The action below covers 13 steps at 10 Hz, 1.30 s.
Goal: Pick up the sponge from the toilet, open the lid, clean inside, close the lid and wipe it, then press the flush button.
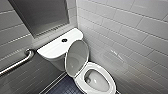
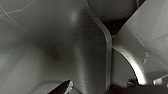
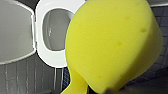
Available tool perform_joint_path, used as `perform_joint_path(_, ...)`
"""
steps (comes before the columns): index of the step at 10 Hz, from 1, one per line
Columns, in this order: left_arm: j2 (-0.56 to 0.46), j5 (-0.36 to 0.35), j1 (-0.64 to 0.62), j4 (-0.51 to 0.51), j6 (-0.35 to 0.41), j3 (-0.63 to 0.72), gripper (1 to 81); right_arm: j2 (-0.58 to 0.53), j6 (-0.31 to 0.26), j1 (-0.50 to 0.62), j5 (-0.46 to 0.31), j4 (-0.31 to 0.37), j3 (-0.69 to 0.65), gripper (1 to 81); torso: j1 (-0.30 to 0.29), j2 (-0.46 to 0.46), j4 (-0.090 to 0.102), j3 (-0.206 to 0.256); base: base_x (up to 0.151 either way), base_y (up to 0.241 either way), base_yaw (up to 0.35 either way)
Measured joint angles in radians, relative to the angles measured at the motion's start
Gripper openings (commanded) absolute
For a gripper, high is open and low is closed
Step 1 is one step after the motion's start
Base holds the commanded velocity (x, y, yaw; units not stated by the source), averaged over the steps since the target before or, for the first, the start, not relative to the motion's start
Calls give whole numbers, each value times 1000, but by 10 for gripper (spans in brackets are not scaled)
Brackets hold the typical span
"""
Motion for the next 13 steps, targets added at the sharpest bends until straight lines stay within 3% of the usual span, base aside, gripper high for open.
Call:
perform_joint_path(3, 0, 0, 0, 0, 0, 0, 811, 59, -7, 159, -143, -16, -30, 10, 0, 0, 0, 0, 0, 0, 0)
perform_joint_path(8, 0, 1, -2, 0, 0, 0, 811, 316, -7, 425, -416, -34, -293, 10, 0, 0, 0, 0, 0, 0, 0)
perform_joint_path(13, 0, 1, -3, 0, 0, 0, 811, 593, -7, 559, -547, -59, -560, 10, 0, 0, 0, 0, 0, 0, 0)
